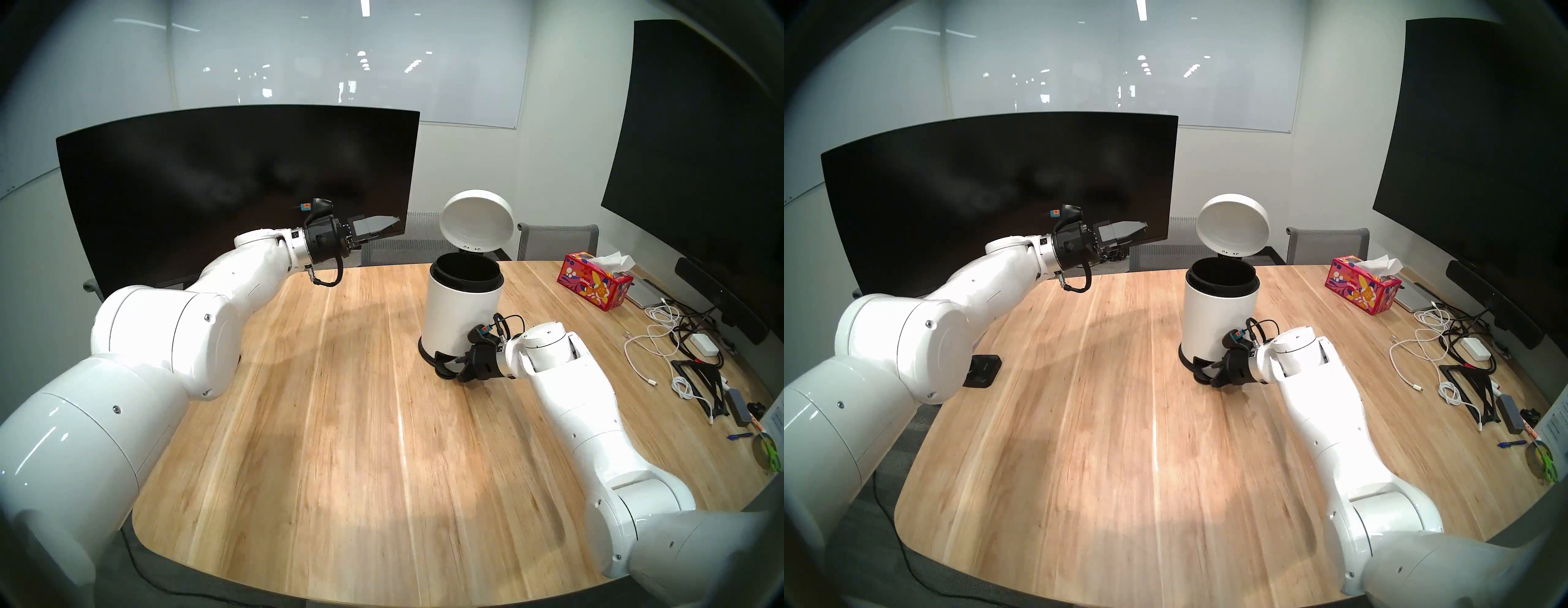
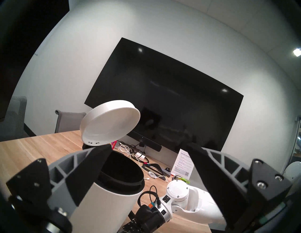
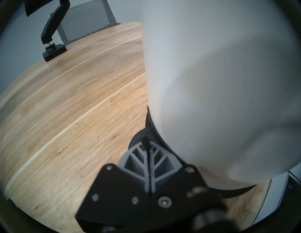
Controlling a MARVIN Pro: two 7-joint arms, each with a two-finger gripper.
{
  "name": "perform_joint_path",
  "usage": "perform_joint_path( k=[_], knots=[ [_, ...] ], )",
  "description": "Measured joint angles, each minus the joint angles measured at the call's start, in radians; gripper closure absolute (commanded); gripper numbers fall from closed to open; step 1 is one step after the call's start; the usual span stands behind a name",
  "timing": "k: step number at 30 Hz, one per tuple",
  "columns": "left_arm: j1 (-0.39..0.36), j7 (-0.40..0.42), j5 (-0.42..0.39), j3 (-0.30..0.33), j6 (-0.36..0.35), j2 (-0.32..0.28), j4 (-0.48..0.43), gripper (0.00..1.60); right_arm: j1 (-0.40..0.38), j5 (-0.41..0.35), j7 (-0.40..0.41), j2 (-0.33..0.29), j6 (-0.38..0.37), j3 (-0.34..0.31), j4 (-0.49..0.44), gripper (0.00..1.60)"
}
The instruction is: Peel the sticky note off the monitor, open the trash can lid and drop the sticker into the trash can
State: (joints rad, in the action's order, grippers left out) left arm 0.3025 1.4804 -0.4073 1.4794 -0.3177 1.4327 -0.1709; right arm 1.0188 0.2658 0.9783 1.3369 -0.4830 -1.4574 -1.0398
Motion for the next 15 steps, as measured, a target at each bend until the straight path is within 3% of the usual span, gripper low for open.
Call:
perform_joint_path(
  k=[15],
  knots=[
    [0.080,0.001,-0.037,0.014,-0.025,-0.006,-0.134,0.00,0.000,0.000,0.000,0.000,0.000,0.000,0.000,1.60]
  ],
)
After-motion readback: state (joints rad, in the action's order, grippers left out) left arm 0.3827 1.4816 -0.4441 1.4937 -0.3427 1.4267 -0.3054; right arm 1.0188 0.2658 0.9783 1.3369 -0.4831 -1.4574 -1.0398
